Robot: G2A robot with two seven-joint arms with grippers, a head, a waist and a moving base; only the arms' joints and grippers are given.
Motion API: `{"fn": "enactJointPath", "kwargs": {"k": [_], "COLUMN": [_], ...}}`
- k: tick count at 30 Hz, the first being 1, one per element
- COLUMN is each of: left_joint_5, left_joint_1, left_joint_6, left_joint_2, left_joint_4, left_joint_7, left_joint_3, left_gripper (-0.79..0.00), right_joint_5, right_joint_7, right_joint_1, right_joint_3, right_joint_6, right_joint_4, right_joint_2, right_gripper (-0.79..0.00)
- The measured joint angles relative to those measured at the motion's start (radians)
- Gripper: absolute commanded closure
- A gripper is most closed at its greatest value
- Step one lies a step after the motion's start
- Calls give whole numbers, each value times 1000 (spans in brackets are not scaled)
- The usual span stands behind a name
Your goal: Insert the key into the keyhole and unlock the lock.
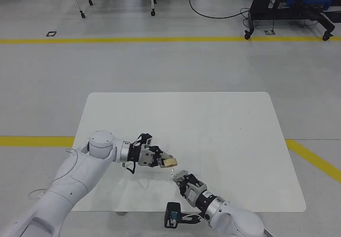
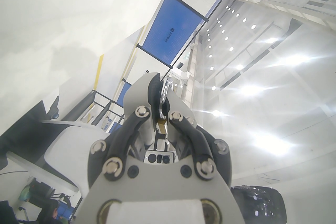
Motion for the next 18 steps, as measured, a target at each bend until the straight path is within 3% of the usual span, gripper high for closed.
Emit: {"fn": "enactJointPath", "kwargs": {"k": [18], "left_joint_5": [50], "left_joint_1": [1], "left_joint_6": [10], "left_joint_2": [-4], "left_joint_4": [-11], "left_joint_7": [-15], "left_joint_3": [-2], "left_gripper": [0], "right_joint_5": [-39], "right_joint_7": [44], "right_joint_1": [-2], "right_joint_3": [-19], "right_joint_6": [2], "right_joint_4": [-2], "right_joint_2": [-7], "right_gripper": [0]}}
